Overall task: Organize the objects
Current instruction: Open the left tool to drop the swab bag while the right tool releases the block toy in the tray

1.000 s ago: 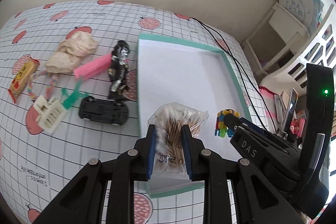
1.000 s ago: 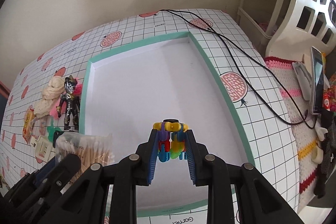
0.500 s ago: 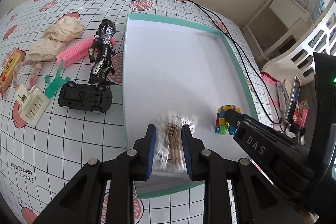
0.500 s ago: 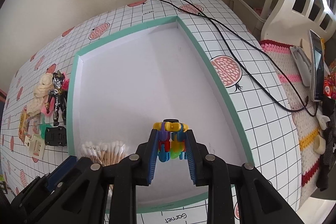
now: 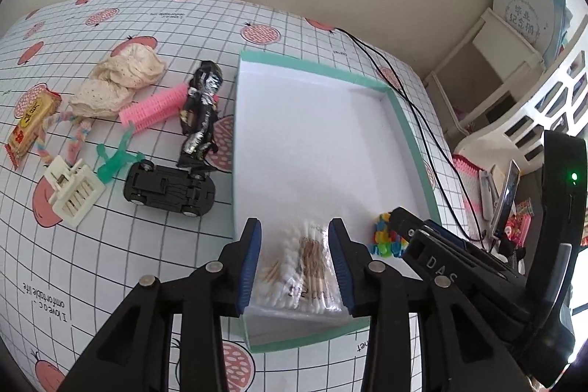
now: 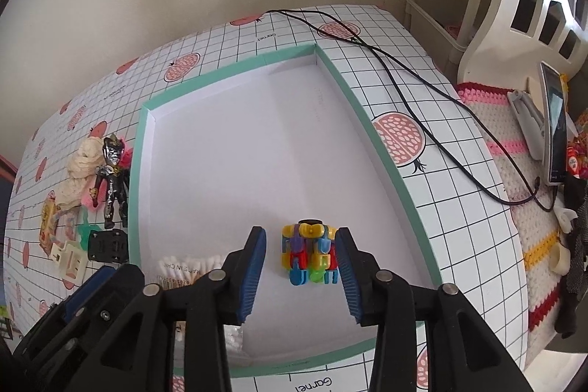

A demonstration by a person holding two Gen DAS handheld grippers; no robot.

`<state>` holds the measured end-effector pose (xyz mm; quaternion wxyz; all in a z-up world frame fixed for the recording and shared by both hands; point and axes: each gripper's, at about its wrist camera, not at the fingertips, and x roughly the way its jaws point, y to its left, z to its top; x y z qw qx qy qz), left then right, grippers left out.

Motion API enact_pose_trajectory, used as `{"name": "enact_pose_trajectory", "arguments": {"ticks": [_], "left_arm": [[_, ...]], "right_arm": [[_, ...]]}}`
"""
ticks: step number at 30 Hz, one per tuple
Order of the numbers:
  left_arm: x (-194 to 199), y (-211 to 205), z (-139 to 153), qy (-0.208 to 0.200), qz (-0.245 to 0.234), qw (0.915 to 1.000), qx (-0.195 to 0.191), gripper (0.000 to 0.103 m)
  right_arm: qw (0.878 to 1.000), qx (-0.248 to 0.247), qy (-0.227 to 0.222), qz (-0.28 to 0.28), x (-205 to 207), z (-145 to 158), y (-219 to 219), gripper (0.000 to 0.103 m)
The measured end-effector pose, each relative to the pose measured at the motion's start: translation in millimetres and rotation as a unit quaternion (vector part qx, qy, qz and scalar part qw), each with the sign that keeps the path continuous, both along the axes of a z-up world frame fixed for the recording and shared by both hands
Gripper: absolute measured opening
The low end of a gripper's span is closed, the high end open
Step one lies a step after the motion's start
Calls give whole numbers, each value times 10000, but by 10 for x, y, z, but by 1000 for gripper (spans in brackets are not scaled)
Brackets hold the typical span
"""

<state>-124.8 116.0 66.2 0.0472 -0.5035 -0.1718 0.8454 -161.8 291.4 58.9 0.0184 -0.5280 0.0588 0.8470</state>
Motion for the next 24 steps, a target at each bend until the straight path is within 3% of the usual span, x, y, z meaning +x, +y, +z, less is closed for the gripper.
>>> {"name": "enact_pose_trajectory", "arguments": {"ticks": [6,9,19,22,24], "left_arm": [[10,-178,-6,-27,424,9990,-166,49],[5,-263,-36,-125,633,9976,-268,56],[13,-502,-131,-398,1179,9910,-492,65],[27,-573,-162,-469,1354,9887,-446,80],[43,-622,-175,-489,1467,9872,-401,83]], "right_arm": [[9999,76,-60,126,-11,-47,-54,44],[9997,85,-25,244,-11,-71,-83,60],[9984,213,38,519,5,-124,-198,83],[9980,280,33,559,10,-136,-212,90],[9979,306,50,572,14,-135,-219,98]]}}
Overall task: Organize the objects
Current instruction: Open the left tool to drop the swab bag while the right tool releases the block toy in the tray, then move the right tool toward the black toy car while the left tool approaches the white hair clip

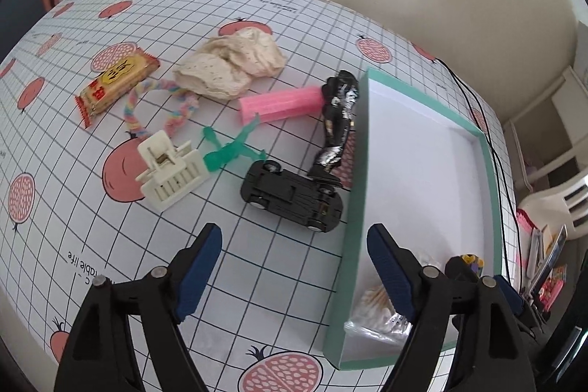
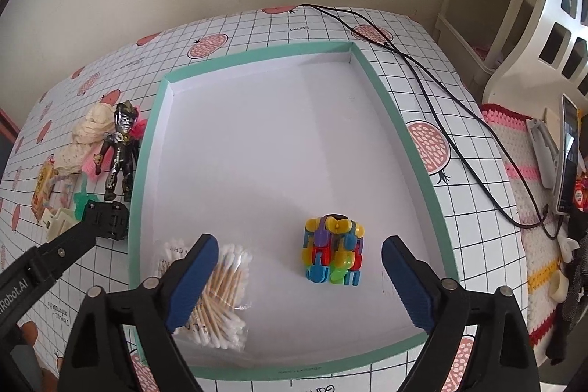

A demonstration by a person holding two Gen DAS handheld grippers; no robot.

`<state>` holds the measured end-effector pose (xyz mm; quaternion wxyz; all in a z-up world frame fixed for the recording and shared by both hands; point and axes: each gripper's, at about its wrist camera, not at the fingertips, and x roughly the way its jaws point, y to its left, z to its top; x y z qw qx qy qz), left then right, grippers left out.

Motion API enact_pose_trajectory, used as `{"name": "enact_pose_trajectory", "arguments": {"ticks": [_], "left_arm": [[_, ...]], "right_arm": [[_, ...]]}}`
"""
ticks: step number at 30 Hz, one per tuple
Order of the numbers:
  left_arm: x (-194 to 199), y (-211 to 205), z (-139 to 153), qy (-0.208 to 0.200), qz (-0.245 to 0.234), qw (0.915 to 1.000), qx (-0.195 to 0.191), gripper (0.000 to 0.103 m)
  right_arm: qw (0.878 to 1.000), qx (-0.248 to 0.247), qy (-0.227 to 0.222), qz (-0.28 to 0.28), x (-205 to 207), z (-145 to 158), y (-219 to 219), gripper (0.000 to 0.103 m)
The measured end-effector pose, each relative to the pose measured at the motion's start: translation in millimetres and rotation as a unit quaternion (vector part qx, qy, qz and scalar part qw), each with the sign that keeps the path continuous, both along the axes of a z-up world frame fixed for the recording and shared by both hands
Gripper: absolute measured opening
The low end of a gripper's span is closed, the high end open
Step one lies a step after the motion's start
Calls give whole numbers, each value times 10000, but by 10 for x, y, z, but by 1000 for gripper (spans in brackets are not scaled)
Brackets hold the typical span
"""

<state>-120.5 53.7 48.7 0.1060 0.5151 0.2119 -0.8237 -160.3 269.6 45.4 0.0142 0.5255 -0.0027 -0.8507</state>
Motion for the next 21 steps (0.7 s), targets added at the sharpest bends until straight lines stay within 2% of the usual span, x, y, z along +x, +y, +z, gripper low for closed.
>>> {"name": "enact_pose_trajectory", "arguments": {"ticks": [3,7,9,16,21], "left_arm": [[14,-41,-19,-17,79,10000,20,88],[4,-46,-19,-33,91,9998,-201,91],[4,-49,-5,6,95,9996,-271,99],[5,-126,47,149,171,9995,-217,99],[6,-240,111,272,216,9993,-135,99]], "right_arm": [[10000,13,26,20,2,4,-18,102],[9999,76,23,78,5,-10,-55,103],[9999,112,38,103,7,-9,-72,103],[9999,104,112,54,2,28,-80,103],[9992,-108,388,18,15,153,-122,103]]}}
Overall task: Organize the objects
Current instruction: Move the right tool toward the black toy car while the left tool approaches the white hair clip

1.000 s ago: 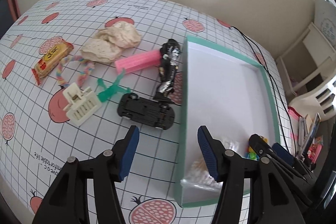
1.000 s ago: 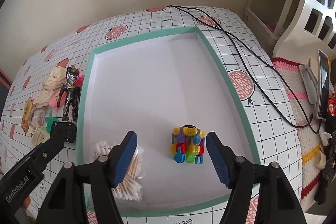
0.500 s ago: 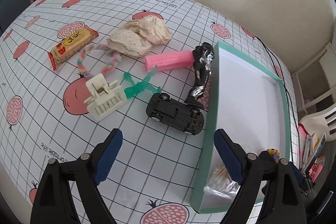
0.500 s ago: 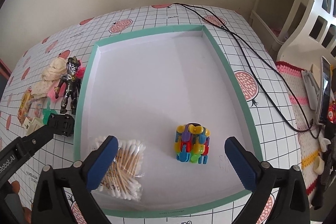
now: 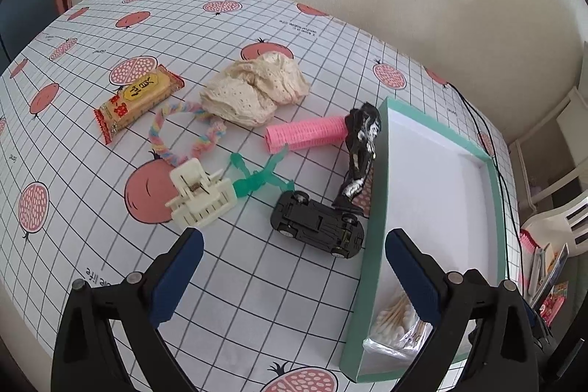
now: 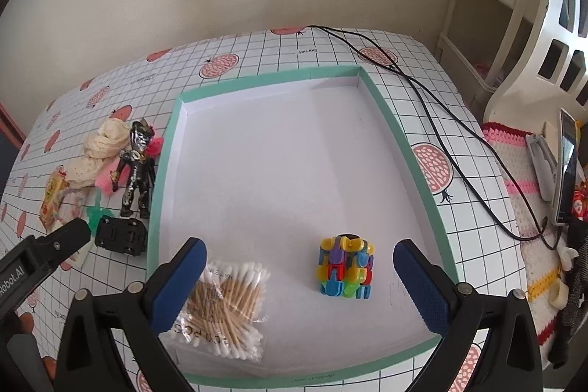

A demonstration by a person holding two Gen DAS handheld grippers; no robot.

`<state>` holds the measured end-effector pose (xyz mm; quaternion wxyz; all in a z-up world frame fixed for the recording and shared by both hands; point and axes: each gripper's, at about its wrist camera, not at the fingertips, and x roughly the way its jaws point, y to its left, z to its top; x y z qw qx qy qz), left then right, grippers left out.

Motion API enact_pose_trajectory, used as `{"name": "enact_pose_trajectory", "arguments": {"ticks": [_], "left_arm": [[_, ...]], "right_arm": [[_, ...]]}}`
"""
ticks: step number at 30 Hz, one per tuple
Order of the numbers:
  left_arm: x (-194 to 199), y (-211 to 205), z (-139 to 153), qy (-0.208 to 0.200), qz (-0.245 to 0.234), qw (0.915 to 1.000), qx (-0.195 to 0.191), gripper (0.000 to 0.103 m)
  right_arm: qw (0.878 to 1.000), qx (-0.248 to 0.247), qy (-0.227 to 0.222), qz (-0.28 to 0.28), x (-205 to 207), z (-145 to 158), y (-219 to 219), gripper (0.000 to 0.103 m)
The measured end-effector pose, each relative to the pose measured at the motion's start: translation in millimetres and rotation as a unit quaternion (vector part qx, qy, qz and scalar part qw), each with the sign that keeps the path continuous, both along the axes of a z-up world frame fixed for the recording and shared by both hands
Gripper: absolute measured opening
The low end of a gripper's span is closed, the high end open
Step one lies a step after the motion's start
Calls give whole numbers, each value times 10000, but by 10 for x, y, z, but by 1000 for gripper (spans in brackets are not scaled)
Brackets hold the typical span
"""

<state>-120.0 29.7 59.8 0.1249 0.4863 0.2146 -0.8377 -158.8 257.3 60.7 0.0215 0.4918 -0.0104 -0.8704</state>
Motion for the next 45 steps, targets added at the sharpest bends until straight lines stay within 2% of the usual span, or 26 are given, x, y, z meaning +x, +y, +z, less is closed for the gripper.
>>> {"name": "enact_pose_trajectory", "arguments": {"ticks": [4,9,13,17,21,25,29,34,38,43,45], "left_arm": [[18,-217,52,104,182,9998,36,99],[85,-614,56,182,685,9973,185,99],[168,-900,28,243,1061,9934,352,99],[202,-1081,0,206,1176,9922,355,99],[242,-1228,13,255,1264,9913,260,99],[261,-1342,0,231,1312,9909,163,99],[246,-1380,-32,178,1215,9920,283,99],[147,-1274,-68,43,806,9961,361,99],[87,-1186,-119,-105,556,9980,275,99],[30,-1086,-219,-290,318,9986,296,99],[5,-1034,-226,-300,217,9991,185,99]], "right_arm": [[9998,-55,104,174,2,45,-161,103],[9987,-73,215,452,11,91,-394,103],[9978,-400,288,452,6,123,-491,103],[9968,-577,205,513,-7,87,-638,103],[9957,-375,450,724,28,109,-846,103],[9934,-444,579,887,38,137,-1002,103],[9899,-605,725,1056,53,178,-1129,103],[9916,-378,697,1019,37,157,-1202,103],[9953,-75,512,813,-6,74,-1108,103],[9982,-94,433,400,-62,68,-912,103],[9987,-98,442,250,-83,85,-850,103]]}}
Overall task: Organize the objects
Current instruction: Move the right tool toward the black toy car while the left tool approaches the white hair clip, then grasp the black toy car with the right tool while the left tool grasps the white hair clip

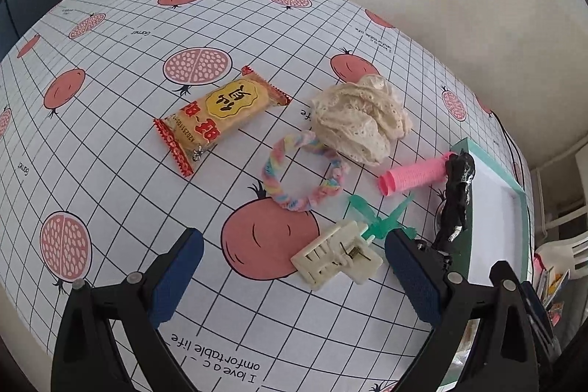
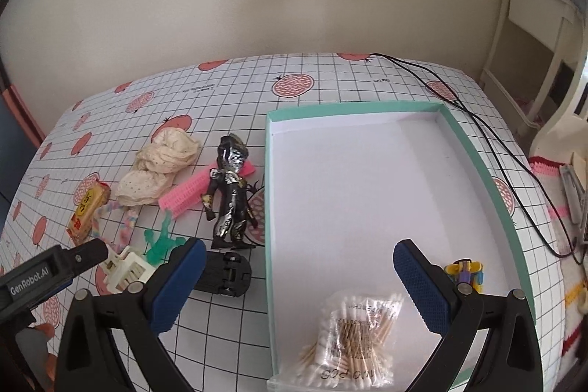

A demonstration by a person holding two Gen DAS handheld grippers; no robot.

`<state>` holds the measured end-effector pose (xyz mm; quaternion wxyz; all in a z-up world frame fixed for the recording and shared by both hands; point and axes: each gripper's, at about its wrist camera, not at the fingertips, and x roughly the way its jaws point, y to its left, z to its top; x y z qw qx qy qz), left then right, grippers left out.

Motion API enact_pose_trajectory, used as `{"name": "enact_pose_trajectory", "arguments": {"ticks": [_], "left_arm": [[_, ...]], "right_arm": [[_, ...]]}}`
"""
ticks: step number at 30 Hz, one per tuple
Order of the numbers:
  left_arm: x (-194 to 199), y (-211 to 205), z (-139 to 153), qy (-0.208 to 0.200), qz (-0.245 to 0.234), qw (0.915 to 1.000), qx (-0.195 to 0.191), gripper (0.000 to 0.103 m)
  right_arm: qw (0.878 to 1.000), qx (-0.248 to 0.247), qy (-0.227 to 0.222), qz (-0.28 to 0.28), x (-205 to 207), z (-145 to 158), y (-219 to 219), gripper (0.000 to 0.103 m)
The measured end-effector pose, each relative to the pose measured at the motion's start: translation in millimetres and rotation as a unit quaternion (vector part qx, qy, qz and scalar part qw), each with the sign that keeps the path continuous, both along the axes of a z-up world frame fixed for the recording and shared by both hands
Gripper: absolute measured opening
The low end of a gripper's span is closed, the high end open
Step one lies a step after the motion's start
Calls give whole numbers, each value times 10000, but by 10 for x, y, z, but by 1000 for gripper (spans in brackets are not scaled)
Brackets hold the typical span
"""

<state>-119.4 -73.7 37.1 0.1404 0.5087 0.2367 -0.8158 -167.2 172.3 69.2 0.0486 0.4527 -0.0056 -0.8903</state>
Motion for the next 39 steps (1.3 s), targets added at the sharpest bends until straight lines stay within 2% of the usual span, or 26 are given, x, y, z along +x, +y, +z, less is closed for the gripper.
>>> {"name": "enact_pose_trajectory", "arguments": {"ticks": [7,9,12,17,21,25,33,39], "left_arm": [[-130,281,-73,-216,-614,9955,-690,98],[-147,315,-90,-247,-665,9942,-813,94],[-144,300,-97,-262,-577,9935,-947,93],[-104,137,-88,-162,-282,9961,-816,93],[-72,9,-118,-189,-73,9962,-853,93],[-24,-128,-113,-38,144,9983,-560,93],[-4,-238,-155,-15,255,9988,-417,93],[-21,-236,-181,19,222,9990,-376,93]], "right_arm": [[10000,56,-42,-62,-30,-13,46,103],[10000,-10,-58,-65,-27,-16,44,103],[9999,-107,-92,3,-23,-26,11,103],[9989,-337,-175,271,-22,-53,-97,103],[9975,-400,-221,546,-22,-87,-223,103],[9937,-526,-310,945,-29,-113,-357,103],[9849,-710,-690,1422,-111,-225,-476,103],[9789,-834,-723,1718,-148,-233,-511,101]]}}
